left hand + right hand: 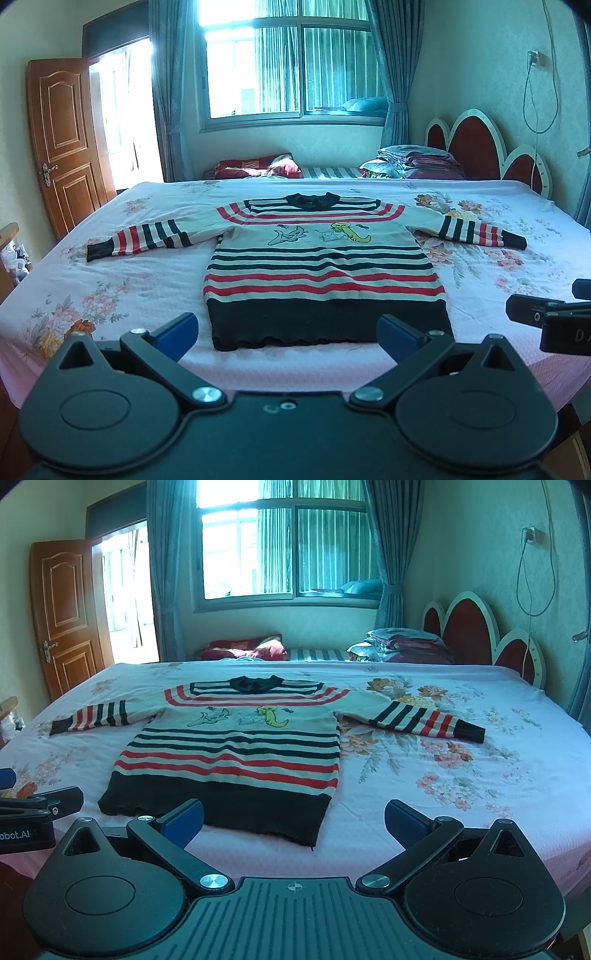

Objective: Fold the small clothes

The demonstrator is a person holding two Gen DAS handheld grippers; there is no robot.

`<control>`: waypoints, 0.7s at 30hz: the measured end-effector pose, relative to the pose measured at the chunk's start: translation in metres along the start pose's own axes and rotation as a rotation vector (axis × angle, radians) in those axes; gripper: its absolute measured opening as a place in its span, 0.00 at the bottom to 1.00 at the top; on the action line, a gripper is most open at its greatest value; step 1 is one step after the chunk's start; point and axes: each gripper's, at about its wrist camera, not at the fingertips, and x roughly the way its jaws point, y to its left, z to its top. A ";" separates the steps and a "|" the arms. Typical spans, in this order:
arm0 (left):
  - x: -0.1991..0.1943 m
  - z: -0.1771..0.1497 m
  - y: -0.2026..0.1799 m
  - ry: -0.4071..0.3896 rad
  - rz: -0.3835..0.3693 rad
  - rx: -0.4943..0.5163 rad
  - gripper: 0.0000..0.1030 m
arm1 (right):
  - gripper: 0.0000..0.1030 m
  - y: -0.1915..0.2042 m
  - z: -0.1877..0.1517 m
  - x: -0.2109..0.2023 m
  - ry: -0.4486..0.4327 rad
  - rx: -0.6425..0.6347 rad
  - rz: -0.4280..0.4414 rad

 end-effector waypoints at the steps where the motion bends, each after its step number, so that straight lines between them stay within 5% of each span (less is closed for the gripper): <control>1: 0.000 0.000 0.000 -0.001 0.002 0.000 1.00 | 1.00 0.000 0.000 0.000 -0.001 0.000 0.000; 21: -0.001 0.001 -0.001 -0.014 0.005 -0.002 1.00 | 1.00 -0.001 0.005 -0.003 -0.010 -0.001 -0.001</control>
